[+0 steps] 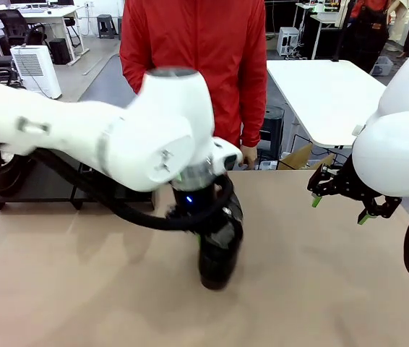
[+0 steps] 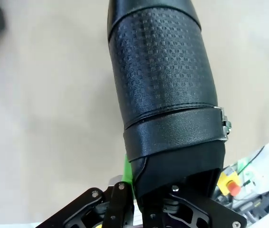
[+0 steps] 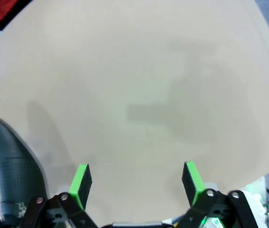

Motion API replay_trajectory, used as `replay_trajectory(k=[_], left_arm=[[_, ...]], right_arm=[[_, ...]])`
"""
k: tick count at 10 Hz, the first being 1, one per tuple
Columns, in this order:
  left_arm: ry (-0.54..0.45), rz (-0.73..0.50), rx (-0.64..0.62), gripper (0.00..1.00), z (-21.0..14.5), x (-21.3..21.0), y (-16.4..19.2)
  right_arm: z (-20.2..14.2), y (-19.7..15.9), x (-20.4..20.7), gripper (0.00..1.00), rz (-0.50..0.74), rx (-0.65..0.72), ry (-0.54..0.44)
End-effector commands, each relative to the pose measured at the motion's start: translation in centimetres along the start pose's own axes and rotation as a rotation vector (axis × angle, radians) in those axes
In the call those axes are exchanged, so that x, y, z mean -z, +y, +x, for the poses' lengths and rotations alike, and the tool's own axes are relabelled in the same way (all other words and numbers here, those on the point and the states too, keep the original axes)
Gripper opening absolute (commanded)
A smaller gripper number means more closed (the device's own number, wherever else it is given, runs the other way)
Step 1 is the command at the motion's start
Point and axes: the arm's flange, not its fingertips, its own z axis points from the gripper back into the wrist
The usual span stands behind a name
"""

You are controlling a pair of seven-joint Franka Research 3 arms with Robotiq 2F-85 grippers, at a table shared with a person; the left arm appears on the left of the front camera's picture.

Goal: Organize the shoes by placing them on the stand.
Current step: Place the Shoe from the middle of the table onto the Shoes Stand.

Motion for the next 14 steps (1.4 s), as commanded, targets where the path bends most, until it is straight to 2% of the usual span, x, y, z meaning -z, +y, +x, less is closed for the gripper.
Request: replay_trajectory(k=[1,2,4,6,7,9,10,14], left_arm=[[-0.138,0.025,0.02,0.0,-0.8,-4.6,5.3],[-0.169,0.053,0.034,0.0,-0.8,-6.7,7.7],[-0.266,-0.023,0.029,0.0,-1.8,-11.9,12.1],[-0.364,-0.052,0.043,0.0,-2.5,-15.0,15.5],[-0.395,-0.025,0.026,0.0,-2.9,-16.2,17.1],[-0.408,-0.063,-0.057,0.0,-3.2,-16.7,18.4],[-0.381,-0.016,-0.003,0.0,-2.5,-17.1,17.3],[-0.381,-0.016,-0.003,0.0,-2.5,-17.1,17.3]], right_arm=[[0.1,0.1,-0.3,1.0,0.003,-0.014,-0.004],[0.1,0.1,-0.3,1.0,0.003,-0.014,-0.004],[0.1,0.1,-0.3,1.0,0.003,-0.014,-0.004],[0.1,0.1,-0.3,1.0,0.003,-0.014,-0.004],[0.1,0.1,-0.3,1.0,0.003,-0.014,-0.004],[0.1,0.1,-0.3,1.0,0.003,-0.014,-0.004],[0.1,0.1,-0.3,1.0,0.003,-0.014,-0.004],[0.1,0.1,-0.3,1.0,0.003,-0.014,-0.004]])
